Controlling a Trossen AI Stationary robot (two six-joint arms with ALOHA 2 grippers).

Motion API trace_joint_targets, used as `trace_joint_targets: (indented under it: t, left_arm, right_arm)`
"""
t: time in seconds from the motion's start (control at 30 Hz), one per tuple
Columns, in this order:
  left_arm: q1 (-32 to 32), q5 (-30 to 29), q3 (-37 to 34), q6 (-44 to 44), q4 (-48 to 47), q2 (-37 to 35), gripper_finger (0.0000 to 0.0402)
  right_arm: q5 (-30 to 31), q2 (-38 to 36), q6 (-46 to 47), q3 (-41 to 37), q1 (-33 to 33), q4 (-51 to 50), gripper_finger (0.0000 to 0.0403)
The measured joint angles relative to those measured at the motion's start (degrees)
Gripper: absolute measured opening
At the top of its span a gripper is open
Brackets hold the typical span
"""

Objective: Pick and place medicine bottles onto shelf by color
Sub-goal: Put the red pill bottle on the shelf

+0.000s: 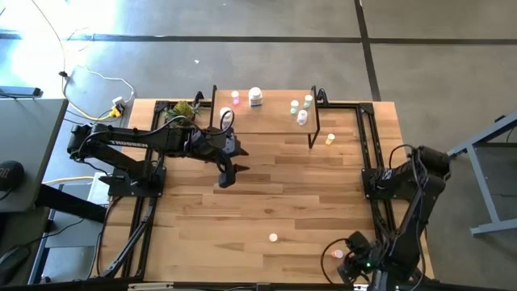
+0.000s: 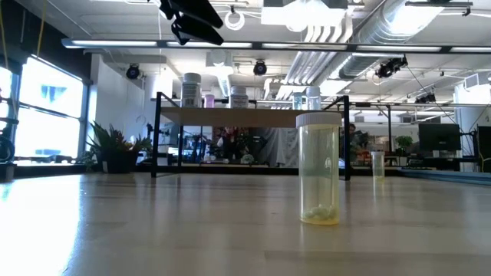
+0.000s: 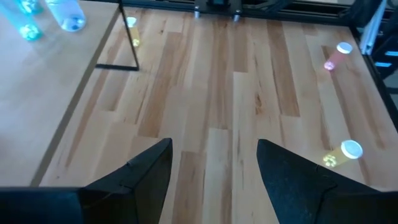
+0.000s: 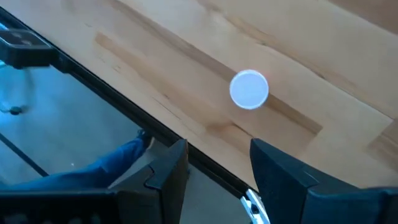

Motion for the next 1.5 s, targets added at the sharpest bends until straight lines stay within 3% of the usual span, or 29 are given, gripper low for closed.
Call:
trace_joint_targets:
  t: [0.33,0.7,1.5]
  left_arm:
    - [-0.02,-0.79,0.00,-1.66,0.02,0.00,0.0223]
    - [-0.02,-0.81,0.00,-5.94,0.02,0.00,0.0223]
    - [-0.02,-0.98,0.00,-7.45,0.02,0.00,0.0223]
  right_arm:
    - [-0.73,5.18,-0.67,0.00,2.24,0.23,0.0170]
    - [0.03,12.14,-1.98,0.00,2.47,0.41,0.0229]
    - [7.41,14.70,-3.08,0.00,0.30,-3.52,0.0225]
